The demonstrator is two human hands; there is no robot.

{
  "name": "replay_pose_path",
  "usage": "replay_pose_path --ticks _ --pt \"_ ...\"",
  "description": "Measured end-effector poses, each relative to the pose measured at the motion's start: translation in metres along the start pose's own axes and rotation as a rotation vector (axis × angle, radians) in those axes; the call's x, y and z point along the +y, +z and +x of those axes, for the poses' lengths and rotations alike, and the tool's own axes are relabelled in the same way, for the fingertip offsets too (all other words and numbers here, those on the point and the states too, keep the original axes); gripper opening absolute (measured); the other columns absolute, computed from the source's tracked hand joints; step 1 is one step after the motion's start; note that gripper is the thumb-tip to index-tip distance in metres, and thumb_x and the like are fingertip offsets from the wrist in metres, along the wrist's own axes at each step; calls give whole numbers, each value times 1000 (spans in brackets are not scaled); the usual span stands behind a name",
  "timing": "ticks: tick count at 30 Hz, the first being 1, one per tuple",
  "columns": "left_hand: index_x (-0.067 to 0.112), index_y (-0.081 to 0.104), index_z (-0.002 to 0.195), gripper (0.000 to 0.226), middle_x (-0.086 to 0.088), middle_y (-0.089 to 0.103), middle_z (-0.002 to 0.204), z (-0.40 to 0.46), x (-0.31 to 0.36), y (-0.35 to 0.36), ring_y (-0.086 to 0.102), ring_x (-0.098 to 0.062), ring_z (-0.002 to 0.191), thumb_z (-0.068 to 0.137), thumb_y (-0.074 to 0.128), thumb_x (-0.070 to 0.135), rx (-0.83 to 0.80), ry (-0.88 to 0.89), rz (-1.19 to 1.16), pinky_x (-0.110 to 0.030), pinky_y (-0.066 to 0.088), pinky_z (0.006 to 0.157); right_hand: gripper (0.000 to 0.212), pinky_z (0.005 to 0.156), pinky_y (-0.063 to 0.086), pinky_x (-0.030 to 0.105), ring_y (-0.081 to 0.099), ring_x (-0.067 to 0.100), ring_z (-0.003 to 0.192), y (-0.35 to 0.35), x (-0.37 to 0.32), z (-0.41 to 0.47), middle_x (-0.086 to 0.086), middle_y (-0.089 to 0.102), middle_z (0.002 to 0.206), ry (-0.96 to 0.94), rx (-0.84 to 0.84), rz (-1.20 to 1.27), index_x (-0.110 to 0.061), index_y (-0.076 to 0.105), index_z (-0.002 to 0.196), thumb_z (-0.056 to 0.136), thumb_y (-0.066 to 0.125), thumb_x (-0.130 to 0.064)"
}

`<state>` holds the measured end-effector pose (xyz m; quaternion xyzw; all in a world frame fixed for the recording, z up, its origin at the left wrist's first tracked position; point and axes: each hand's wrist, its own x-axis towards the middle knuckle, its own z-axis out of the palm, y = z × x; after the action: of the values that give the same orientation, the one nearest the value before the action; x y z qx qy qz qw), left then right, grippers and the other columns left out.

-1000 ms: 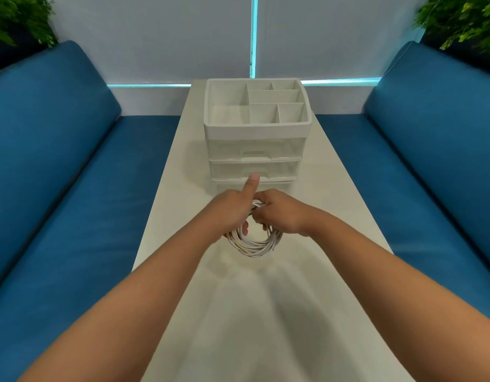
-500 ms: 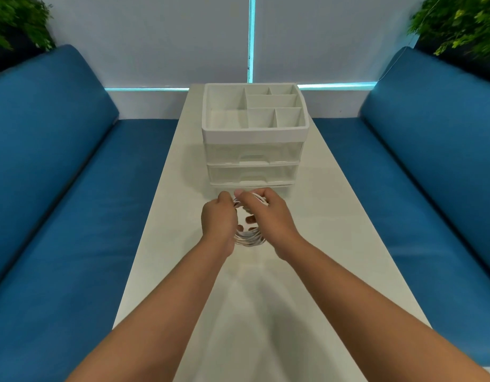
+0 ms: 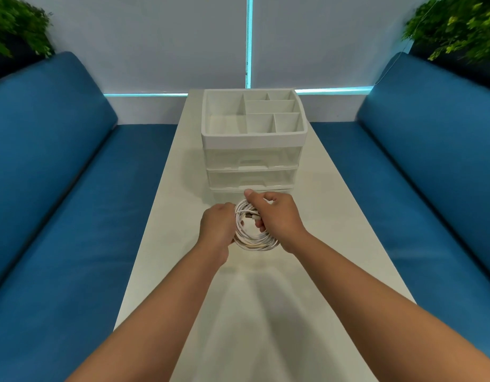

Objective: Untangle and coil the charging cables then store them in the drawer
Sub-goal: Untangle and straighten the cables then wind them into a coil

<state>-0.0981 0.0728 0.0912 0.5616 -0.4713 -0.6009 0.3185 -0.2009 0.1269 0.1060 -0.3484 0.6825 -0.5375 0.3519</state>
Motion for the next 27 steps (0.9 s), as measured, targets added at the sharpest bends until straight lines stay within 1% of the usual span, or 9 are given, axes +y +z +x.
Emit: replay_pose_path --ticks 2,4,7,10,13,17,21,24,27 --pt "14 65 97 22 -2 66 97 3 3 -3 60 -21 90 94 43 14 59 216 111 -32 47 81 36 46 42 22 46 12 38 -3 -3 1 4 54 46 -17 -60 -18 -13 65 68 90 63 -41" --pt "15 64 101 30 0 67 103 1 10 -2 63 -20 100 100 38 32 -18 362 178 -35 49 89 40 44 41 19 46 11 38 -4 -7 2 4 53 46 -35 -115 -54 -13 60 62 93 59 -37" --pt "17 66 91 59 -4 70 84 -4 15 1 69 -22 78 98 27 60 -141 522 429 -40 55 77 41 42 38 18 46 10 37 -4 -12 4 5 50 46 -42 -162 -91 -7 55 64 97 52 -31" --pt "17 63 78 57 -1 63 66 -8 17 1 62 -16 64 102 25 53 -60 629 541 -24 45 62 36 43 40 18 47 9 38 -2 -13 5 3 53 47 -29 -152 -87 -8 57 71 97 50 -32" --pt "9 66 72 65 -2 61 58 -6 16 1 57 -13 59 102 27 52 -57 590 538 -25 40 58 29 43 42 20 48 7 37 3 -9 5 1 56 49 38 -109 -14 -7 53 93 96 52 -36" --pt "2 56 59 67 -4 48 49 -4 7 1 48 -21 54 97 43 55 -50 439 317 -32 38 58 29 44 43 19 52 12 43 0 -5 6 4 60 53 149 -232 63 -6 55 87 93 57 -34" --pt "1 67 67 64 -4 56 51 -7 3 2 49 -18 50 95 49 56 -45 352 221 -28 40 56 38 57 54 25 64 21 65 -8 -4 10 15 69 77 214 -255 165 6 68 95 89 62 -32" --pt "6 62 62 60 -6 57 53 -7 3 -2 48 -18 48 96 48 54 19 271 129 -28 40 54 50 73 55 35 63 28 69 -18 -6 13 20 67 87 389 -396 448 9 65 104 92 47 -37" --pt "9 60 62 58 -3 57 52 -8 1 -4 50 -15 47 98 45 52 85 235 62 -26 41 52 45 76 49 36 67 27 73 -23 -7 12 21 68 95 375 -487 471 5 66 104 94 37 -27"
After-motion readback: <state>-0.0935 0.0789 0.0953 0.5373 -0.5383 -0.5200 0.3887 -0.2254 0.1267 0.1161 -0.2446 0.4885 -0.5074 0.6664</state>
